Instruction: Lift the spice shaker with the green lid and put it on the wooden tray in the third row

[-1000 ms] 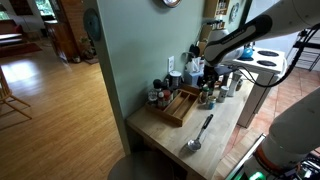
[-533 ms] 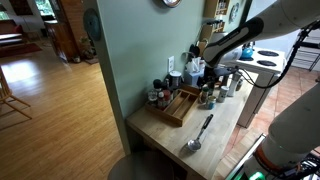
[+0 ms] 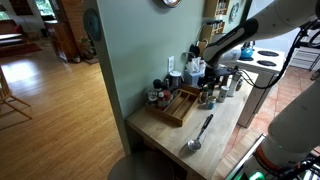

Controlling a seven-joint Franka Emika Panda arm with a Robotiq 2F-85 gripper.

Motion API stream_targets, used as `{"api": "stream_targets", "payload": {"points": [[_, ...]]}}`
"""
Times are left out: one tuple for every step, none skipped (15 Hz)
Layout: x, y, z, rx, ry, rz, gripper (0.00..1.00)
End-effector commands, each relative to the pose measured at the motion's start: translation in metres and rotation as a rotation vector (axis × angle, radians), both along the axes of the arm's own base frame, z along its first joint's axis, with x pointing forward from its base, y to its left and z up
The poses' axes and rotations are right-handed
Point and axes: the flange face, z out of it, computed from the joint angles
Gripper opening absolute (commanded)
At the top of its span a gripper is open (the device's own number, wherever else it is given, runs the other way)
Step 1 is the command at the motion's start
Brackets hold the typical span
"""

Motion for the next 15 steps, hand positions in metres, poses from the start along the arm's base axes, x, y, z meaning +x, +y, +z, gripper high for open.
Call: {"api": "stream_targets", "payload": {"points": [[0.008,-0.008,-0.008,0.007,0.003,-0.025,0.71],[0.009,-0.009,-0.009,0.004,0.003,-0.029,0.76],[0.011,-0.010,-0.009,0.004,0.002,-0.032,0.76],[0.013,-0.011,-0.009,-0.001,0.003,-0.037,0.70],[0.014,-0.012,-0.010,-0.002,0.003,-0.040,0.65],[0.015,-0.013,-0.010,-0.001,0.003,-0.039,0.61],[0.016,-0.013,-0.010,0.000,0.004,-0.038,0.54],[0.016,-0.014,-0.010,0.002,0.003,-0.038,0.49],[0.017,-0.014,-0.010,0.004,0.003,-0.036,0.41],[0.018,-0.014,-0.010,0.005,0.004,-0.033,0.27],[0.019,-0.013,-0.008,0.004,0.001,-0.030,0.20],[0.018,-0.012,-0.005,-0.002,0.002,-0.028,0.20],[0.017,-0.012,-0.001,-0.012,0.011,-0.021,0.20],[0.017,-0.011,0.002,-0.025,0.024,-0.009,0.20],[0.015,-0.010,0.009,-0.027,0.030,0.001,0.20]]}}
